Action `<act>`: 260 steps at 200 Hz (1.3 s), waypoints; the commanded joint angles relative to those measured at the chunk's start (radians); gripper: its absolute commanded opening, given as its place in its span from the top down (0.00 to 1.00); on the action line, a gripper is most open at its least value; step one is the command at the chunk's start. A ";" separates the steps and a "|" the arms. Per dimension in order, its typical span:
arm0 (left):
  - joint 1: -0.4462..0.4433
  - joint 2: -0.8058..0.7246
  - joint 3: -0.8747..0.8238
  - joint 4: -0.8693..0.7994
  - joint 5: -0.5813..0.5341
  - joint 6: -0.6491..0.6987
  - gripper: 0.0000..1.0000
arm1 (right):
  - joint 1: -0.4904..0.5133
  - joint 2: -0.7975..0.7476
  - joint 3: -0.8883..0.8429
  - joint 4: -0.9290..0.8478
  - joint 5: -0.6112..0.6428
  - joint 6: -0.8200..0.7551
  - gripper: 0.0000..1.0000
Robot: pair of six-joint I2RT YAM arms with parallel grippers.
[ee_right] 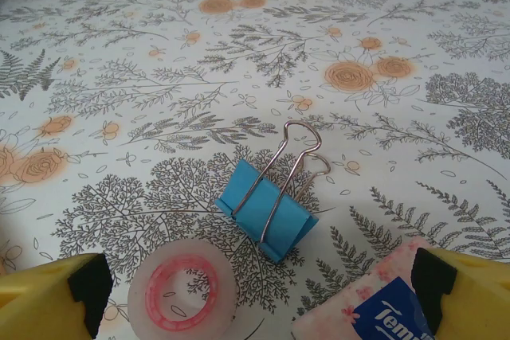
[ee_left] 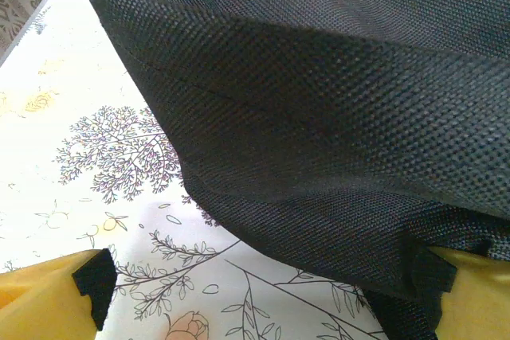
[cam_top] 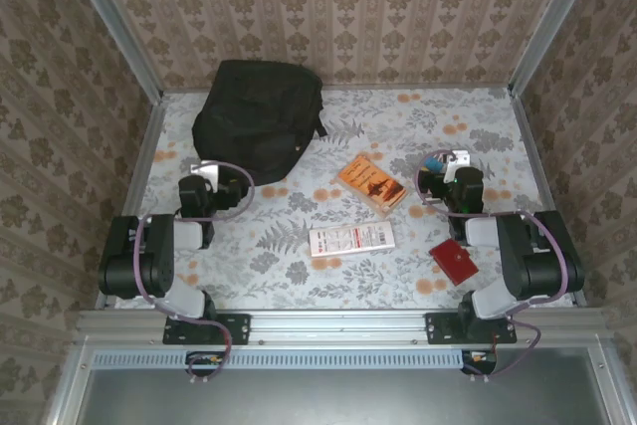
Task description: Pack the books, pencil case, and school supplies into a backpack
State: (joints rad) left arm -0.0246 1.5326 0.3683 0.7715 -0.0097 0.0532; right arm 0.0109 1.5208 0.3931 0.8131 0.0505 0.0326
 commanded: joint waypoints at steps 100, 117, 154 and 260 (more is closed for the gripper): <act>-0.008 0.004 0.037 0.086 -0.010 0.014 0.00 | -0.003 0.011 0.020 0.033 -0.016 -0.005 0.00; -0.008 0.003 0.037 0.085 -0.010 0.014 0.00 | -0.003 0.011 0.020 0.034 -0.015 -0.004 0.00; -0.008 0.004 0.036 0.086 -0.009 0.014 0.00 | -0.006 0.009 0.018 0.035 -0.023 -0.002 0.00; -0.324 -0.453 0.000 -0.278 -0.207 0.183 0.00 | 0.325 -0.541 0.036 -0.340 0.055 -0.159 0.00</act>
State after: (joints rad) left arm -0.2913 1.2022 0.3611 0.6552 -0.1303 0.2073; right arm 0.2352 1.0958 0.3935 0.6247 0.0486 -0.0765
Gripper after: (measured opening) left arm 0.999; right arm 0.997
